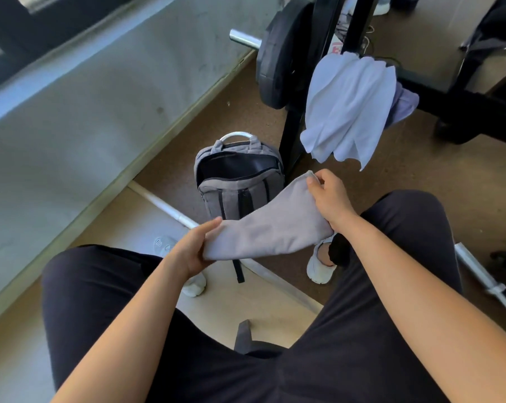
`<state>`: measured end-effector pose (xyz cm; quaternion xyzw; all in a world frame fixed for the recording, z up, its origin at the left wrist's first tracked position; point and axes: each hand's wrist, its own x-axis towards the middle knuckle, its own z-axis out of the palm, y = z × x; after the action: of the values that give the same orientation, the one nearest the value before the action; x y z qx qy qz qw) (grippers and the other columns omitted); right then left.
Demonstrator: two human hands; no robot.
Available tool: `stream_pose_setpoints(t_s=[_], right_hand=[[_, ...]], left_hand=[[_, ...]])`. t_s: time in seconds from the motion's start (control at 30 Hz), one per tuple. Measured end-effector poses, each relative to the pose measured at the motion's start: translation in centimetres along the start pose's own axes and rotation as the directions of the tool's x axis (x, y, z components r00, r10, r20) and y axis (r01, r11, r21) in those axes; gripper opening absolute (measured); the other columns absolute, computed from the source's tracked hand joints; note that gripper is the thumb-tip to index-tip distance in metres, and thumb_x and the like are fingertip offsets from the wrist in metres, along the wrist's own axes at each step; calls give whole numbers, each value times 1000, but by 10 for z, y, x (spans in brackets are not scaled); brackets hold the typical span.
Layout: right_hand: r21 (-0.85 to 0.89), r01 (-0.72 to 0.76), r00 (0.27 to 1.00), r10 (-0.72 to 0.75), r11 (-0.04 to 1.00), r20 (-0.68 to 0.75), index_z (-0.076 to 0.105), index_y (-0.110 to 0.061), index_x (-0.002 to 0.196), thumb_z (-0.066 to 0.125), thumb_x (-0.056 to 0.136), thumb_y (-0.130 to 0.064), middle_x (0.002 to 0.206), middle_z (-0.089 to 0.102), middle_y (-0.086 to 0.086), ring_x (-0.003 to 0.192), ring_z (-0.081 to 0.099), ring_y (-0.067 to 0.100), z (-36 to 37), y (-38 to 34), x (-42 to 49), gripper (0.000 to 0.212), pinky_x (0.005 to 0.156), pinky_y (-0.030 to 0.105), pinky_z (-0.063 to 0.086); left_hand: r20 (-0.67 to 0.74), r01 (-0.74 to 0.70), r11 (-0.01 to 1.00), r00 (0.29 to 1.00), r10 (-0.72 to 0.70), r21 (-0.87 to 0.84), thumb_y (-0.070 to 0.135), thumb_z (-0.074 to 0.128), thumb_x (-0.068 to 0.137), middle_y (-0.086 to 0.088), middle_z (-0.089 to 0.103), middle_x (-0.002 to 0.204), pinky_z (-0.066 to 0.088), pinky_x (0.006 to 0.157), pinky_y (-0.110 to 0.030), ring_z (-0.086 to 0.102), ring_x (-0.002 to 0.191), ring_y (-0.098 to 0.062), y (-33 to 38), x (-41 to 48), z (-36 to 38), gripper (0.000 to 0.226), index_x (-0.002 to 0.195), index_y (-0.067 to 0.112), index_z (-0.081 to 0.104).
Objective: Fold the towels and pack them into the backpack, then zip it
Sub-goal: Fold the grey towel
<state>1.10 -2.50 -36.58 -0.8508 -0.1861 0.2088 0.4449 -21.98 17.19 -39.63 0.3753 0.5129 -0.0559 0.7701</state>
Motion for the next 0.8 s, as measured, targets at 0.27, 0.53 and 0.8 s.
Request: stream_pose_setpoints(t_s=[0.27, 0.53, 0.8], right_hand=[[100, -106, 989, 116, 989, -95, 59, -6, 95, 48, 104, -36, 88, 56, 6, 81, 52, 17, -3, 0, 2, 33, 72, 37, 43], [177, -193, 981, 190, 965, 36, 57, 5, 92, 51, 102, -36, 84, 56, 12, 78, 51, 21, 21, -11, -17, 43, 67, 36, 41], [284, -231, 968, 192, 931, 159, 56, 7, 97, 51, 104, -32, 87, 55, 15, 83, 53, 24, 51, -19, -36, 40, 73, 40, 43]], left_hand=[[-145, -468, 849, 849, 509, 245, 38, 62, 102, -10, 76, 113, 59, 94, -46, 71, 108, -28, 1, -1, 4, 25, 110, 16, 72], [41, -673, 580, 668, 743, 458, 27, 58, 104, -7, 70, 101, 55, 86, -45, 66, 91, -15, -7, -19, 24, 11, 110, 24, 68], [270, -615, 111, 491, 828, 781, 36, 53, 103, 15, 64, 103, 49, 74, -38, 59, 91, -9, -23, -29, 52, 19, 120, 38, 61]])
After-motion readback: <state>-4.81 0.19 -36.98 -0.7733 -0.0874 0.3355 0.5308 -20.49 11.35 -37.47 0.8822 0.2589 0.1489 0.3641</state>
